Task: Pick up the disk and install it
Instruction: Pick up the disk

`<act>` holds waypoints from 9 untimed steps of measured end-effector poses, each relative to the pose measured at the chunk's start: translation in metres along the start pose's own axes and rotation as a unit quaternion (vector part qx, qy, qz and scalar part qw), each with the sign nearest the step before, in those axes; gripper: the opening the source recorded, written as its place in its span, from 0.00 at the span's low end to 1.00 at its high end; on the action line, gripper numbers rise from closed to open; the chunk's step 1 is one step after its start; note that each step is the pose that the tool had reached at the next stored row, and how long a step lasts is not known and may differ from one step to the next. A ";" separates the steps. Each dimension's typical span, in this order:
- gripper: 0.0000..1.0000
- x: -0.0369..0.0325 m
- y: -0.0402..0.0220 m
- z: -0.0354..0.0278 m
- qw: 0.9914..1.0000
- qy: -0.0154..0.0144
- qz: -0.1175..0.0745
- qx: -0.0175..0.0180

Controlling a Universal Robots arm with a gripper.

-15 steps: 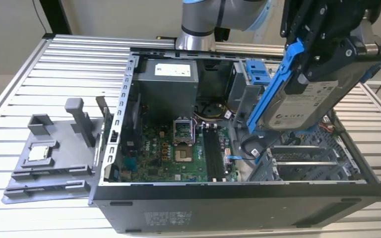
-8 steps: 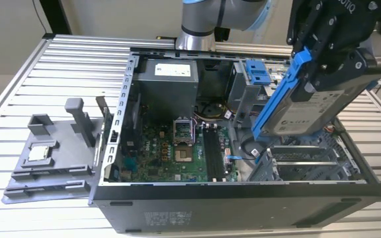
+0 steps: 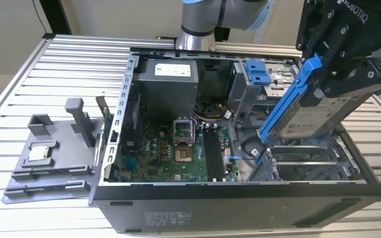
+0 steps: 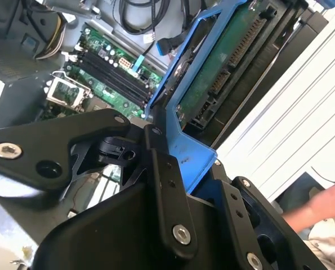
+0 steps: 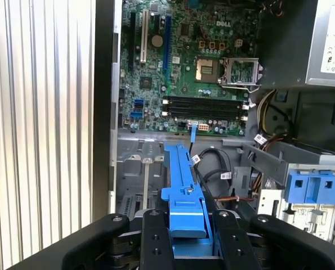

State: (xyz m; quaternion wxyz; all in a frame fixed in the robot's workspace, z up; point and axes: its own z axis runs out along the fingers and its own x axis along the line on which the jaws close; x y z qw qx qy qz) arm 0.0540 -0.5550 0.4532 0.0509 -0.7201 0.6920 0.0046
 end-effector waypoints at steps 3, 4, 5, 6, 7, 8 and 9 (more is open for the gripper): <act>0.00 0.0006 -0.0040 0.0029 1.000 -0.001 0.004 0.000; 0.00 0.0009 -0.0063 0.0037 1.000 -0.002 0.004 0.000; 0.00 0.0012 -0.0085 0.0044 1.000 -0.003 0.005 0.000; 0.00 0.0015 -0.0107 0.0052 1.000 -0.003 0.005 0.001; 0.00 0.0018 -0.0130 0.0059 1.000 -0.004 0.005 0.001; 0.00 0.0021 -0.0150 0.0065 1.000 -0.005 0.006 0.001; 0.00 0.0024 -0.0170 0.0071 1.000 -0.006 0.006 0.001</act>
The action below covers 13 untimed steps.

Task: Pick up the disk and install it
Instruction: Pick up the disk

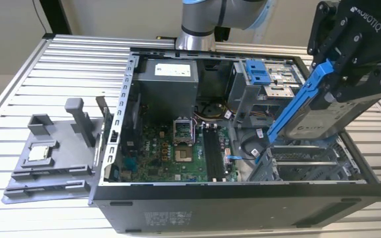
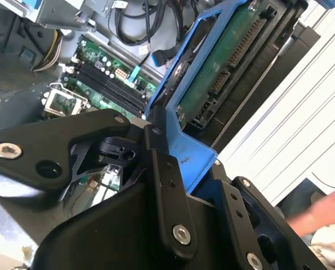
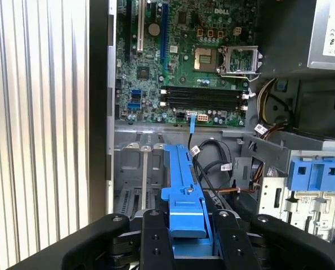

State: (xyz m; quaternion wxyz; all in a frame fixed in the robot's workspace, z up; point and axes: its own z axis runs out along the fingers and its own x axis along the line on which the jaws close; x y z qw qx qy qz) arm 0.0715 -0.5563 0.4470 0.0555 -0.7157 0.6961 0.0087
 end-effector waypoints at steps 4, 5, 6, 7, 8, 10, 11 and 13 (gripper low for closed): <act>0.00 0.0027 -0.0053 0.0014 1.000 -0.001 0.002 0.000; 0.00 0.0038 -0.0058 0.0014 1.000 -0.001 0.002 0.000; 0.00 0.0050 -0.0062 0.0014 1.000 -0.001 0.003 0.000; 0.00 0.0062 -0.0064 0.0015 1.000 -0.001 0.004 0.000; 0.00 0.0074 -0.0065 0.0015 1.000 -0.001 0.005 0.000; 0.00 0.0097 -0.0067 0.0017 1.000 0.000 0.007 0.001; 0.00 0.0108 -0.0067 0.0017 1.000 0.000 0.008 0.001; 0.00 0.0127 -0.0067 0.0019 1.000 0.000 0.009 0.001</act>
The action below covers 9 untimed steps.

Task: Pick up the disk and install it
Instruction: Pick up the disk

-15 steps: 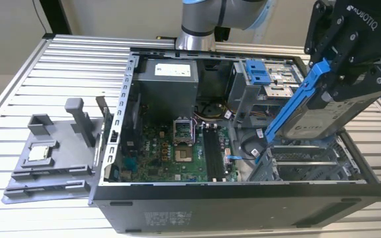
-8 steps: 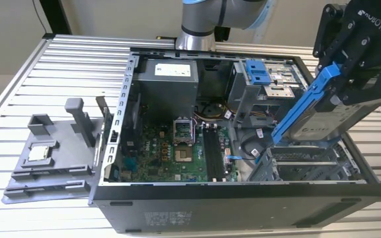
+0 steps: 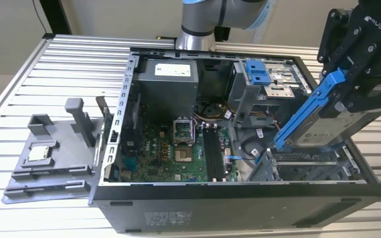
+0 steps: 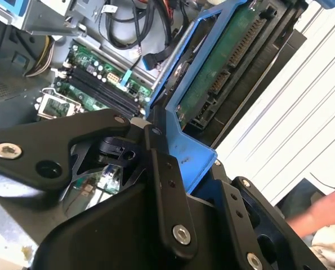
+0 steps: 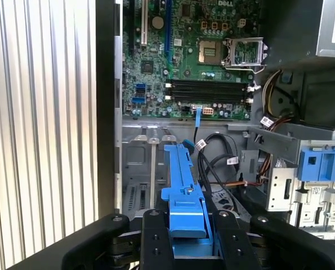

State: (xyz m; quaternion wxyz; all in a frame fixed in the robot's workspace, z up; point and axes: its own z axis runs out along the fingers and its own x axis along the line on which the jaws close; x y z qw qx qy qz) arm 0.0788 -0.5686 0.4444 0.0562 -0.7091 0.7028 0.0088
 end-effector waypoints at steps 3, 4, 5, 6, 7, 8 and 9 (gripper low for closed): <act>0.00 0.0027 0.0000 0.0006 1.000 0.000 0.004 0.000; 0.00 0.0028 0.0000 0.0007 1.000 0.001 0.005 0.000; 0.00 0.0028 0.0000 0.0007 1.000 0.001 0.005 0.000; 0.00 0.0028 0.0000 0.0007 1.000 0.001 0.005 0.000; 0.00 0.0028 0.0000 0.0007 1.000 0.001 0.005 0.000; 0.00 0.0028 0.0000 0.0007 1.000 0.001 0.005 0.000; 0.00 0.0028 0.0001 0.0012 1.000 0.001 0.005 0.000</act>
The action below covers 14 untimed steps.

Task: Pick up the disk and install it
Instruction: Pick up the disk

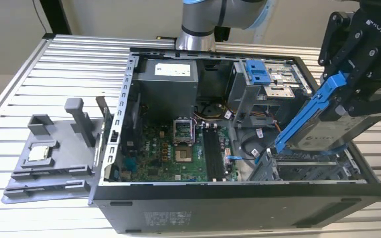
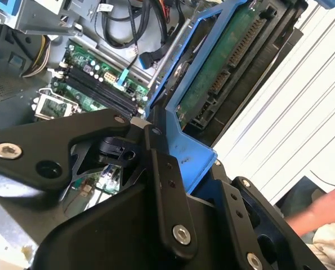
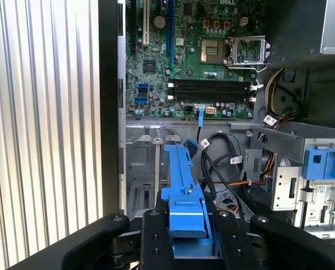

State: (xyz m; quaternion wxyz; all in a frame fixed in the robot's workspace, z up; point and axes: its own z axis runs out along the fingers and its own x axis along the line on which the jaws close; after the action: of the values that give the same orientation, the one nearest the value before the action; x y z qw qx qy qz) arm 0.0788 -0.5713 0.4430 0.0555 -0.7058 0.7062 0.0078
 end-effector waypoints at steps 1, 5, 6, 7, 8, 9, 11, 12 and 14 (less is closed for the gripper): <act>0.00 0.0000 0.0000 0.0002 1.000 0.000 0.000 0.000; 0.00 0.0001 0.0000 0.0006 1.000 0.000 0.000 0.000; 0.00 0.0001 0.0001 0.0007 1.000 0.000 0.000 0.000; 0.00 0.0001 0.0001 0.0008 1.000 0.000 0.000 0.000; 0.00 0.0001 0.0001 0.0010 1.000 0.000 0.000 0.000; 0.00 0.0001 0.0001 0.0013 1.000 0.000 0.000 0.000; 0.00 0.0002 0.0001 0.0023 1.000 0.000 0.000 0.000; 0.00 0.0003 0.0002 0.0033 1.000 0.000 0.001 0.000; 0.00 0.0005 0.0004 0.0054 1.000 0.000 0.001 0.000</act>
State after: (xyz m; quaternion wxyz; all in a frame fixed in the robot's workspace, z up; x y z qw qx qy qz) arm 0.0788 -0.5713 0.4375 0.0556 -0.7050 0.7070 0.0078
